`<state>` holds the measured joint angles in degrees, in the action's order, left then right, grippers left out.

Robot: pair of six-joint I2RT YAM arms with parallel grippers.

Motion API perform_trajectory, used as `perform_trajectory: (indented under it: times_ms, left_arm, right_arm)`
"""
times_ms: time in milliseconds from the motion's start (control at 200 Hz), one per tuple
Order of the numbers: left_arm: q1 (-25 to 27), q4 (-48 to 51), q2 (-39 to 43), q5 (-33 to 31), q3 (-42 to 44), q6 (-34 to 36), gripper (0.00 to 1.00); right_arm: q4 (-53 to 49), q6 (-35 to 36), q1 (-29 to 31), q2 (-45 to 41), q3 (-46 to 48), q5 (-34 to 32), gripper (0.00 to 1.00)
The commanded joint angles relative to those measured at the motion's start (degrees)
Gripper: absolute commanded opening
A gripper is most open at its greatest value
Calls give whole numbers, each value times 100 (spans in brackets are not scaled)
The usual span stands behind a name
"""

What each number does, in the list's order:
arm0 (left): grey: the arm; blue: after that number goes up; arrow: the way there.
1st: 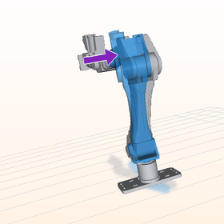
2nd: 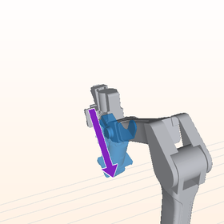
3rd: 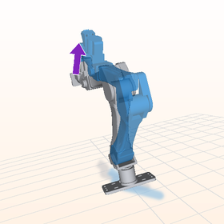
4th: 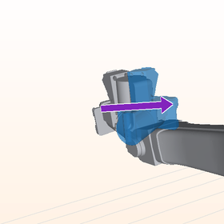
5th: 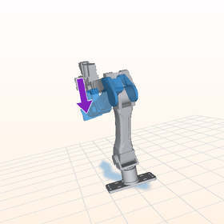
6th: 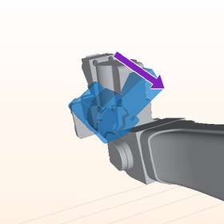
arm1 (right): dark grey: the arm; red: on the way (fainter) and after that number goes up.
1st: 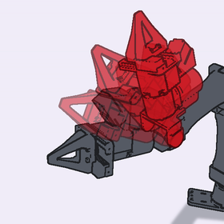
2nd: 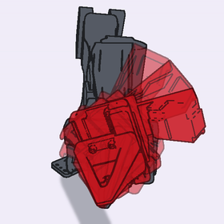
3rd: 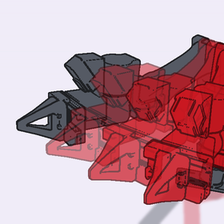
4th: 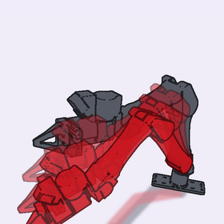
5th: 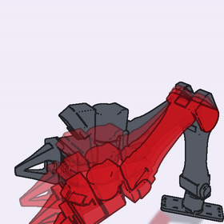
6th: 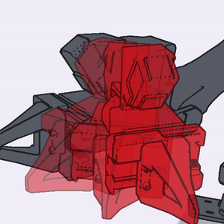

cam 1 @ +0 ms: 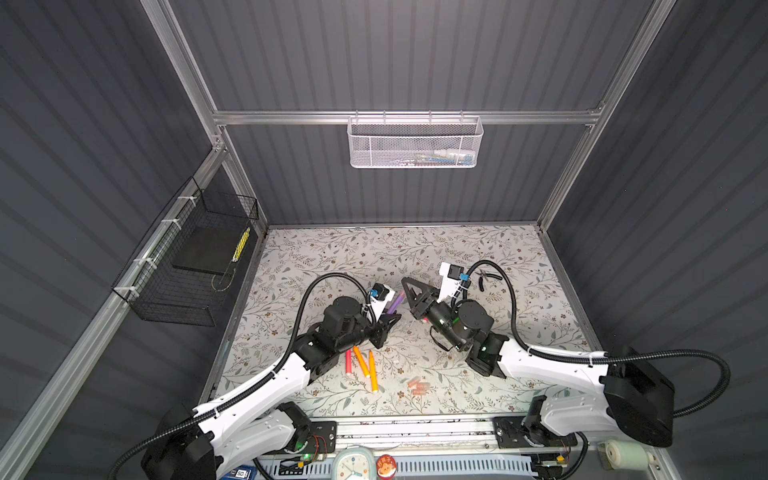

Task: Insert the pens into the pen caps
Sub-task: 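Open the right gripper and draw it back from the capped purple marker, then lower the capped purple marker beside the other capped markers and release it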

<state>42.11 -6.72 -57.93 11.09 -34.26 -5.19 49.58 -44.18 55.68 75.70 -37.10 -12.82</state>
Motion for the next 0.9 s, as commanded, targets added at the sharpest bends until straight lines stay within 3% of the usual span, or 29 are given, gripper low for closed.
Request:
perform_trajectory:
  times_ms: [0,155,245,350,465,575,765,895]
  left_arm:
    - [-291,-1196,225,-343,-30,-586,24]
    - [-291,-806,399,-272,339,-917,52]
    - [-286,-581,541,-267,483,-925,61]
    - [-282,-119,772,-779,443,-1042,66]
    - [-291,485,910,-2019,301,-1568,71]
    - [-291,1108,798,-2971,118,-2294,74]
    - [-291,1782,401,-3437,-159,-3253,72]
    - [-290,1874,225,-3388,-209,-3460,72]
  right_arm:
    - [-1332,-303,-66,-30,420,1148,0]
    - [-1734,-520,-721,-435,715,1074,0]
    - [-2254,-501,-1125,-745,817,1041,0]
    - [-2744,-562,-1499,-1105,1000,981,0]
    - [-3300,-676,-1790,-1438,1194,878,0]
    - [-3197,-852,-2112,-1360,1480,1089,0]
    - [-2960,-1040,-2702,-725,1519,1757,0]
    - [-2952,-1003,-2966,-68,1208,2065,0]
